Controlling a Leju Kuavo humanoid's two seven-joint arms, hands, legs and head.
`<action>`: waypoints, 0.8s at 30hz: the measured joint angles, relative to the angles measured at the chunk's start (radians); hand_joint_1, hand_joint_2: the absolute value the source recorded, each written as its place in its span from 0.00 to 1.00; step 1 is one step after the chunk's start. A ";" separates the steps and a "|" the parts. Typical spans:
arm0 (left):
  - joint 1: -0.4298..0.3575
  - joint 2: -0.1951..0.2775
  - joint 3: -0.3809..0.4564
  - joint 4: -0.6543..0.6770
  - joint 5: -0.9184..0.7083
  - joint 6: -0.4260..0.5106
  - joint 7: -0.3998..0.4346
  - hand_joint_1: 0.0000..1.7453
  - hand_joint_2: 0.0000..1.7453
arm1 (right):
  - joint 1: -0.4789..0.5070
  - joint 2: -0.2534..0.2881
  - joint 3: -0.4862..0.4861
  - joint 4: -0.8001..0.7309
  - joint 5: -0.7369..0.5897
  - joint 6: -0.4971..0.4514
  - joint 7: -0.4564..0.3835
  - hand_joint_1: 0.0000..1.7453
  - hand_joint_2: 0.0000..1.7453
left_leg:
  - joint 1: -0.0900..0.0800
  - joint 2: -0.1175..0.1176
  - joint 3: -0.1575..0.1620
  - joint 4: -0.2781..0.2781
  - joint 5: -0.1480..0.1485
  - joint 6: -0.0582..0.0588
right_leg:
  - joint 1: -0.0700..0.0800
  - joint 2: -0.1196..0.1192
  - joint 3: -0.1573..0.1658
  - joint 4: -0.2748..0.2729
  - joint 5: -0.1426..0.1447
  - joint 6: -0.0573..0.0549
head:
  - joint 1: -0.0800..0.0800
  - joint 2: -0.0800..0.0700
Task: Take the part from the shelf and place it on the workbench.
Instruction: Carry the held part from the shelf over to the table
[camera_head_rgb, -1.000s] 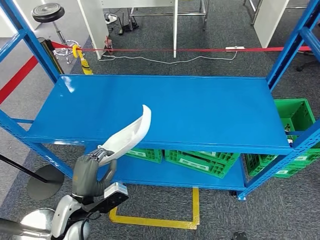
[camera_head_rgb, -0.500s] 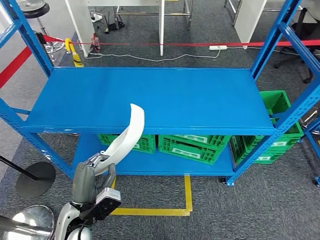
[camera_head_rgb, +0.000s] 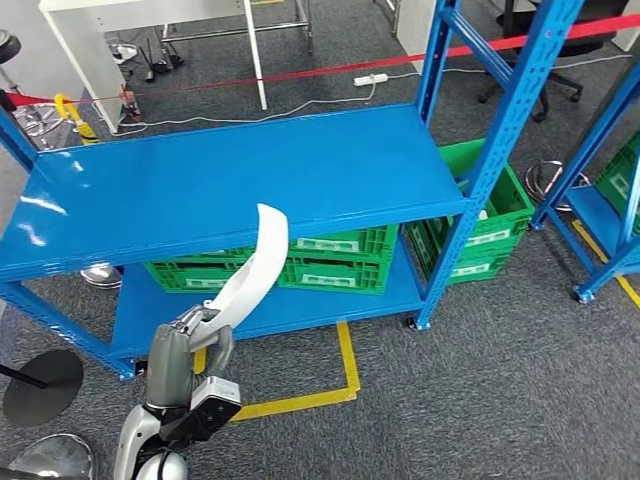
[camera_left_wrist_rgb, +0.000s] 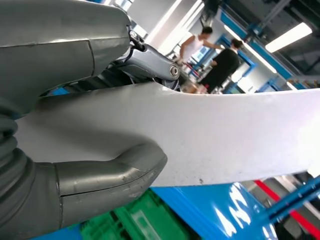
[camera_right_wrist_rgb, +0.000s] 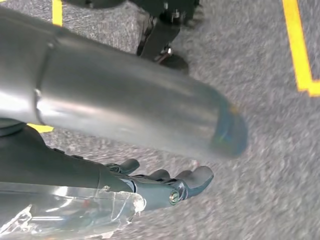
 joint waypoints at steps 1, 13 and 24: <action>0.000 0.000 0.000 0.002 0.001 0.001 0.000 0.83 1.00 | -0.001 0.000 -0.001 0.000 -0.001 0.000 0.000 0.00 0.00 | 0.001 -0.015 -0.017 0.068 -0.044 -0.001 | 0.000 0.012 -0.014 0.001 0.014 -0.002 | 0.000 0.000; -0.018 -0.007 -0.003 0.020 0.008 0.006 -0.009 0.83 1.00 | 0.016 0.001 -0.020 0.001 -0.008 -0.005 -0.003 0.00 0.00 | -0.009 -0.069 0.168 -0.171 0.038 0.056 | 0.003 0.099 -0.140 0.005 0.104 0.036 | -0.001 0.000; -0.032 -0.016 -0.002 0.063 0.103 -0.026 -0.071 0.83 1.00 | 0.013 0.006 -0.056 -0.001 -0.001 -0.009 -0.006 0.00 0.00 | -0.009 0.069 0.030 -0.141 0.141 0.033 | -0.008 -0.053 0.072 0.016 -0.045 0.070 | 0.009 0.000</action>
